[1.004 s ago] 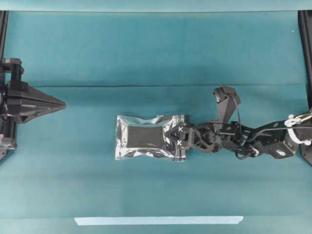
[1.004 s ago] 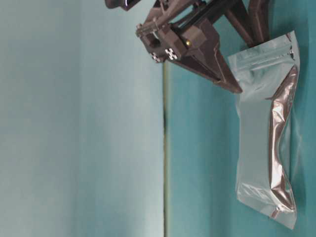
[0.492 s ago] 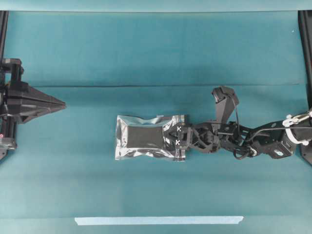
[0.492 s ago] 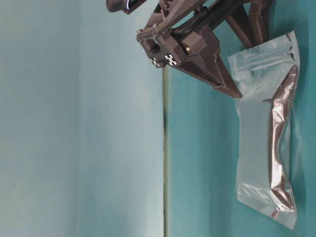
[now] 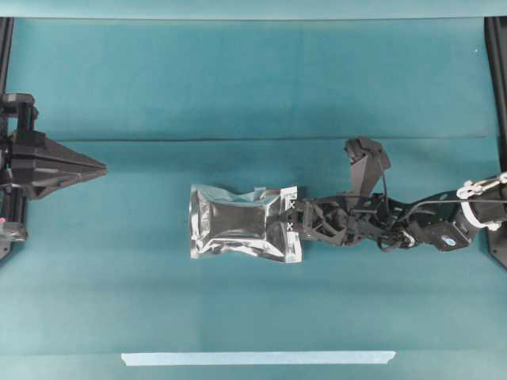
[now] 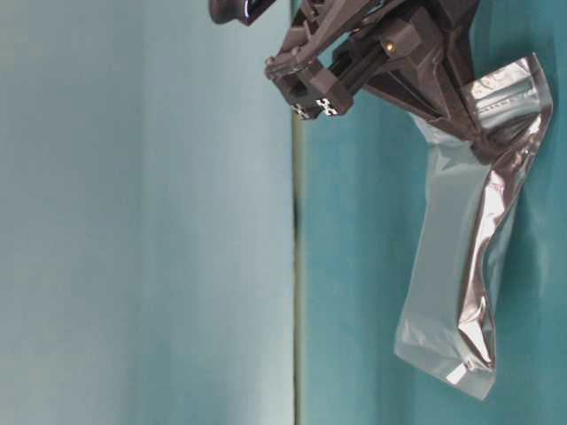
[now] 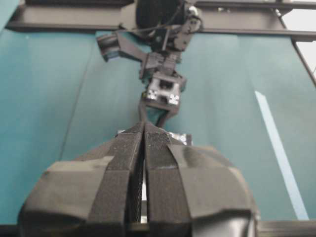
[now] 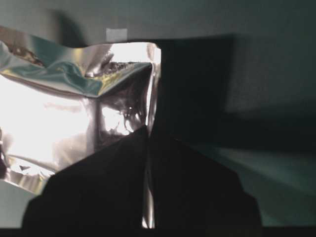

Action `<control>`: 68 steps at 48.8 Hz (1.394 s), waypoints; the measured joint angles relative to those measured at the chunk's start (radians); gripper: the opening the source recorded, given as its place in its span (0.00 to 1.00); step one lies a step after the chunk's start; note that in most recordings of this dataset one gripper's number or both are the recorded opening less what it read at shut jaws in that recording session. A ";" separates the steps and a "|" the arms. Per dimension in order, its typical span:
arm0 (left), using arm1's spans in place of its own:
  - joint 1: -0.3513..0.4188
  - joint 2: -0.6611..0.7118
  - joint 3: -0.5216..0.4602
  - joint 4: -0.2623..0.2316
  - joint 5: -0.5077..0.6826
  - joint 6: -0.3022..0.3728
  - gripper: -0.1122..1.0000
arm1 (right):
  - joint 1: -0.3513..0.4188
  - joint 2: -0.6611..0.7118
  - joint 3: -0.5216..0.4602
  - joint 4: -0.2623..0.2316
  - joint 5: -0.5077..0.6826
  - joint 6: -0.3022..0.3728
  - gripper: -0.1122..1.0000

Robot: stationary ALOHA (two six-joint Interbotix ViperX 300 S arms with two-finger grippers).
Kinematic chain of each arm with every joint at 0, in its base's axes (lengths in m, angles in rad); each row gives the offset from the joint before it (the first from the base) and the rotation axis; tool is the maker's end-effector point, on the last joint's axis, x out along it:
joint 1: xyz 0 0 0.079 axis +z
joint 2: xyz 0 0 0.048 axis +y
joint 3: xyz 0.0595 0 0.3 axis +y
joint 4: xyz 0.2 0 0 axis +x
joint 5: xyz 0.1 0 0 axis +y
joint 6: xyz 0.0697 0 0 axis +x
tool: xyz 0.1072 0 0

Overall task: Hand over the silver zip bag and make it stand upright.
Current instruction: 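Close the right gripper on the bag's right edge, then lift the bag with the right gripper and swing it upright toward center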

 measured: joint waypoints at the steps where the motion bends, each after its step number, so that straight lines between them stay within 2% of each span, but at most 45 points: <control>1: 0.000 0.000 0.000 -0.002 0.000 0.000 0.09 | -0.002 -0.002 0.000 0.000 0.000 0.000 0.12; 18: 0.003 0.000 0.002 0.000 0.000 0.000 0.09 | -0.008 -0.012 0.000 -0.006 0.000 -0.002 0.12; 24: 0.002 0.000 0.000 0.000 0.000 -0.003 0.09 | -0.014 -0.026 -0.008 -0.034 0.008 -0.009 0.12; 28: 0.002 0.000 0.000 0.000 0.002 -0.005 0.09 | -0.026 -0.049 -0.021 -0.060 0.046 -0.051 0.12; 36: -0.014 -0.005 0.002 0.000 0.028 -0.006 0.09 | -0.078 -0.133 -0.092 -0.150 0.278 -0.216 0.12; 41: -0.014 -0.011 0.002 0.000 0.049 -0.009 0.09 | -0.120 -0.176 -0.152 -0.186 0.472 -0.337 0.12; 46: -0.012 -0.012 0.000 0.000 0.060 -0.009 0.09 | -0.158 -0.210 -0.218 -0.218 0.620 -0.419 0.12; 54: -0.012 -0.011 0.000 0.000 0.063 -0.009 0.09 | -0.209 -0.238 -0.308 -0.272 0.790 -0.460 0.12; 68: -0.005 -0.009 0.006 -0.002 0.066 -0.009 0.09 | -0.216 -0.216 -0.495 -0.448 1.120 -0.460 0.12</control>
